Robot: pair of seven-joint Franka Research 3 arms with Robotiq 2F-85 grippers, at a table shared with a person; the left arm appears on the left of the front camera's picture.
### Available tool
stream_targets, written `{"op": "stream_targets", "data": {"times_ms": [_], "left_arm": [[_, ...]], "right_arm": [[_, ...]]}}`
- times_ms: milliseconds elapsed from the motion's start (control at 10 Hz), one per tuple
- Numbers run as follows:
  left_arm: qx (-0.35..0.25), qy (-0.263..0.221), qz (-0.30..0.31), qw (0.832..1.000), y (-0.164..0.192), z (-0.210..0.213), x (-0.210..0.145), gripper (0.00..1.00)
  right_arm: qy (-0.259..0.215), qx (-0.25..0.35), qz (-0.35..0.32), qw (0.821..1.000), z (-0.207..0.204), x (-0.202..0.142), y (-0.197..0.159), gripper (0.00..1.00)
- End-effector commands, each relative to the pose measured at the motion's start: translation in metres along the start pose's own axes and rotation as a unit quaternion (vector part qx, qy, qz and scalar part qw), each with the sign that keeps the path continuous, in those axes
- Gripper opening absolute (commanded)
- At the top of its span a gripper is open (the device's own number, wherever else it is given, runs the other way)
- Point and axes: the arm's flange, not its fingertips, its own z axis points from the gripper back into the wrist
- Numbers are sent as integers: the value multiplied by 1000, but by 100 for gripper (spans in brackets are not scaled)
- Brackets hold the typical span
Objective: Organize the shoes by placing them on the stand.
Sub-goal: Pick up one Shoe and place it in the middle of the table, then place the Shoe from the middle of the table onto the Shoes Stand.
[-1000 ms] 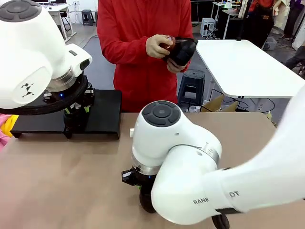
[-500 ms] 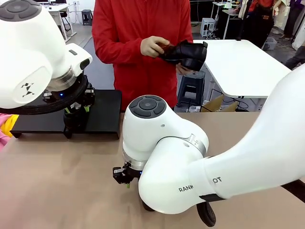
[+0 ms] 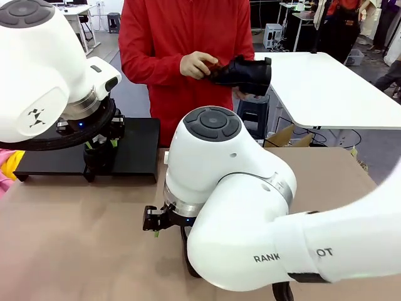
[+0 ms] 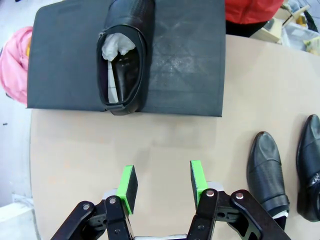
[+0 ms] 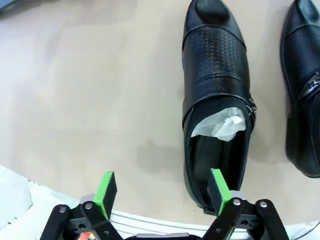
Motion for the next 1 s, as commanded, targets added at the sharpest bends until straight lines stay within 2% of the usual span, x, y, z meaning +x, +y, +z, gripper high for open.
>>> {"op": "stream_targets", "data": {"times_ms": [0, 900], "left_arm": [[5, -6, -2, 1000, 0, 0, 3, 57], [5, -6, -2, 1000, 0, 0, 3, 57]], "right_arm": [[9, -8, 2, 1000, -20, 8, 2, 100], [9, -8, 2, 1000, -20, 8, 2, 100]]}}
